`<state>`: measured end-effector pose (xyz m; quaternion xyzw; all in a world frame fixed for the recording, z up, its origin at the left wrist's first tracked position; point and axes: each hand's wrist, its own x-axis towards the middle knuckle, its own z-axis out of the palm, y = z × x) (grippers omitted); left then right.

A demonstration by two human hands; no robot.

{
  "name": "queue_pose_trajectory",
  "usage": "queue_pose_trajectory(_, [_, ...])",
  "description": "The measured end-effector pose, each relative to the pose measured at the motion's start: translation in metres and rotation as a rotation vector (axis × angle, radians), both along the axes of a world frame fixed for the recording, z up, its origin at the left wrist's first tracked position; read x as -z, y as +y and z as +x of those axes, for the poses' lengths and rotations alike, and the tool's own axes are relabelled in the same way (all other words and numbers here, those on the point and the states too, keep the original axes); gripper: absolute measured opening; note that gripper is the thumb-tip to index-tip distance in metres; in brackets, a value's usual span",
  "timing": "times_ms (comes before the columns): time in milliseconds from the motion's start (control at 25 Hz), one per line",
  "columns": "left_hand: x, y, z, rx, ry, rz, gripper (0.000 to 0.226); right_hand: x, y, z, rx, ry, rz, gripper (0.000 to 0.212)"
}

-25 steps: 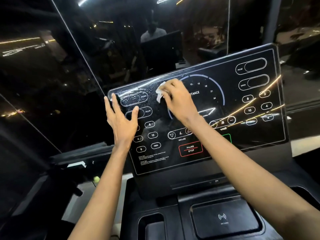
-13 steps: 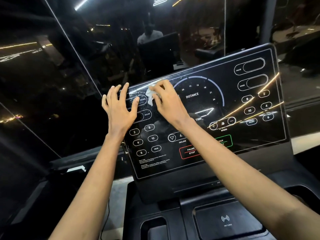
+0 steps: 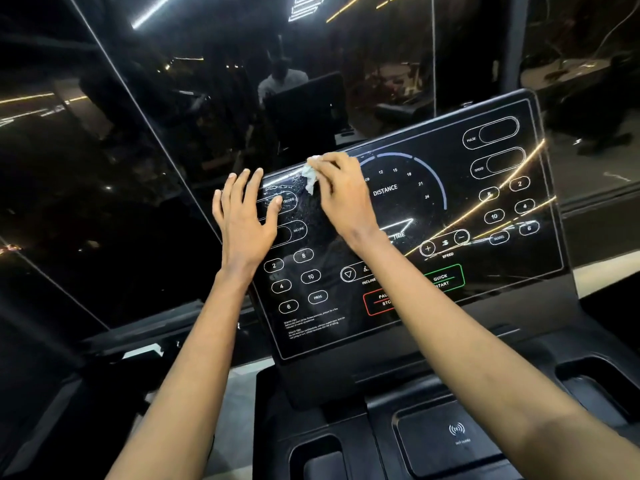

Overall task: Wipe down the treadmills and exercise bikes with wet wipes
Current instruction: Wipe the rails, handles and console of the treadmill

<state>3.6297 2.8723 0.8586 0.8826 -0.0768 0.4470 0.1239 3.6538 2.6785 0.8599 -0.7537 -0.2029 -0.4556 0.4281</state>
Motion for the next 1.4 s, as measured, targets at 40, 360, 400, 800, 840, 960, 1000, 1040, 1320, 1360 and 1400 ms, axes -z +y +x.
queue_pose_trajectory(40, [-0.001,0.0,0.0,0.007,0.006,-0.005,0.057,-0.002,0.003,-0.001,-0.007,-0.022,-0.047,0.027])
queue_pose_trajectory(360, [-0.003,-0.033,0.003,0.108,0.052,0.233,0.064,0.056,-0.038,-0.036,0.069,0.062,-0.007,0.031])
queue_pose_trajectory(400, [-0.004,-0.042,0.005,0.117,0.061,0.255,0.067,0.073,-0.036,-0.049,0.035,0.07,-0.058,0.03])
queue_pose_trajectory(800, [0.0,-0.061,0.013,0.121,0.051,0.188,0.071,0.183,-0.041,-0.124,0.064,0.303,0.056,0.019])
queue_pose_trajectory(840, [0.001,-0.064,0.012,0.113,0.052,0.183,0.071,0.188,-0.039,-0.128,0.046,0.313,0.038,0.018])
queue_pose_trajectory(960, [0.001,-0.069,0.011,0.09,0.068,0.174,0.072,0.204,-0.054,-0.135,0.125,0.381,0.154,0.008])
queue_pose_trajectory(1000, [0.001,-0.069,0.011,0.086,0.07,0.173,0.072,0.21,-0.058,-0.138,0.15,0.413,0.17,0.008])
queue_pose_trajectory(1040, [0.001,-0.069,0.011,0.087,0.071,0.171,0.071,0.217,-0.057,-0.143,0.144,0.433,0.131,0.01])
queue_pose_trajectory(1320, [0.002,-0.066,0.013,0.114,0.059,0.159,0.071,0.239,-0.062,-0.167,0.19,0.632,0.121,0.018])
queue_pose_trajectory(1360, [0.002,-0.065,0.013,0.114,0.058,0.162,0.072,0.238,-0.069,-0.167,0.22,0.656,0.131,0.018])
queue_pose_trajectory(1400, [0.002,-0.064,0.013,0.115,0.059,0.163,0.072,0.235,-0.075,-0.165,0.244,0.674,0.149,0.017])
